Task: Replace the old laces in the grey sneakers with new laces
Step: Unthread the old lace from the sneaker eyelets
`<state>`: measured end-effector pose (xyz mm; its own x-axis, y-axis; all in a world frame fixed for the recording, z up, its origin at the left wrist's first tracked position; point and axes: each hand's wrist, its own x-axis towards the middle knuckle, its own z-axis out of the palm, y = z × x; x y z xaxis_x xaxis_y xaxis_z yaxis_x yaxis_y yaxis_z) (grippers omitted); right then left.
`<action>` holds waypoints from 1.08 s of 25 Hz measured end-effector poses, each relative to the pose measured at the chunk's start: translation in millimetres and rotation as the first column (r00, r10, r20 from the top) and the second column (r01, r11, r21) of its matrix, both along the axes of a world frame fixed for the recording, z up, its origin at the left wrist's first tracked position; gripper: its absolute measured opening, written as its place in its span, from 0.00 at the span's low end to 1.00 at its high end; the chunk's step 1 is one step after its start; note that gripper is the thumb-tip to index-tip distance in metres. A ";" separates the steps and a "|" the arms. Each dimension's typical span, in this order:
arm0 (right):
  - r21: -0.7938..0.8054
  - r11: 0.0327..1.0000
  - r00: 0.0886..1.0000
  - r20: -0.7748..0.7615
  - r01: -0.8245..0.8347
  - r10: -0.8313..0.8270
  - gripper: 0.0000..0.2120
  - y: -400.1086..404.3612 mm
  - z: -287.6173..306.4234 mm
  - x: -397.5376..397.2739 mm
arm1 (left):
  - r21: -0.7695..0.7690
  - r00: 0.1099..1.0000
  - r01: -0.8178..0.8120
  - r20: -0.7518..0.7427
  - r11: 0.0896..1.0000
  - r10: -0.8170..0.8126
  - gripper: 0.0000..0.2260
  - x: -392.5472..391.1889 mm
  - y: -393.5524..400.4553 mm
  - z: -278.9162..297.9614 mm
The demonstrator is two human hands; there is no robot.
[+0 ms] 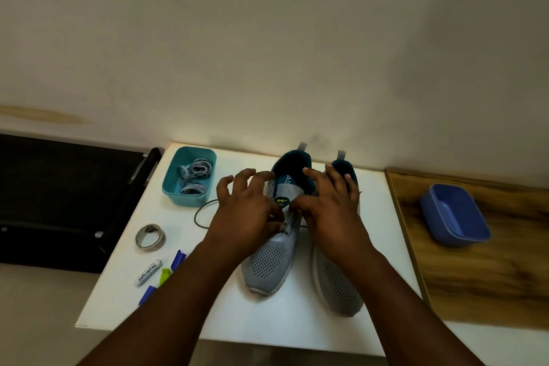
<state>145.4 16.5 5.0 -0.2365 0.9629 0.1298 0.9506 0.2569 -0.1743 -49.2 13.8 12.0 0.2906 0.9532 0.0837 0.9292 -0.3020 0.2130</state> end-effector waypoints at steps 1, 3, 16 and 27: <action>-0.013 1.000 1.000 0.003 -0.001 0.001 0.06 -0.3 0.1 0.1 | 0.013 1.000 0.001 -0.001 1.000 -0.001 0.12 1.4 -0.6 -1.5; -0.014 1.000 1.000 -0.011 -0.015 0.015 0.06 -0.9 2.7 1.8 | 0.040 0.998 -0.017 0.058 0.999 0.015 0.09 -0.1 0.0 -1.9; -0.030 0.963 0.959 -0.082 0.268 -0.270 0.15 -6.4 17.7 -0.3 | 0.042 1.000 0.006 -0.027 0.999 -0.005 0.12 18.4 -3.7 -10.0; -0.038 0.974 0.964 -0.137 0.225 -0.228 0.12 -9.9 16.2 -6.1 | 0.190 0.799 -0.602 0.146 0.776 0.584 0.17 -29.0 3.7 -0.4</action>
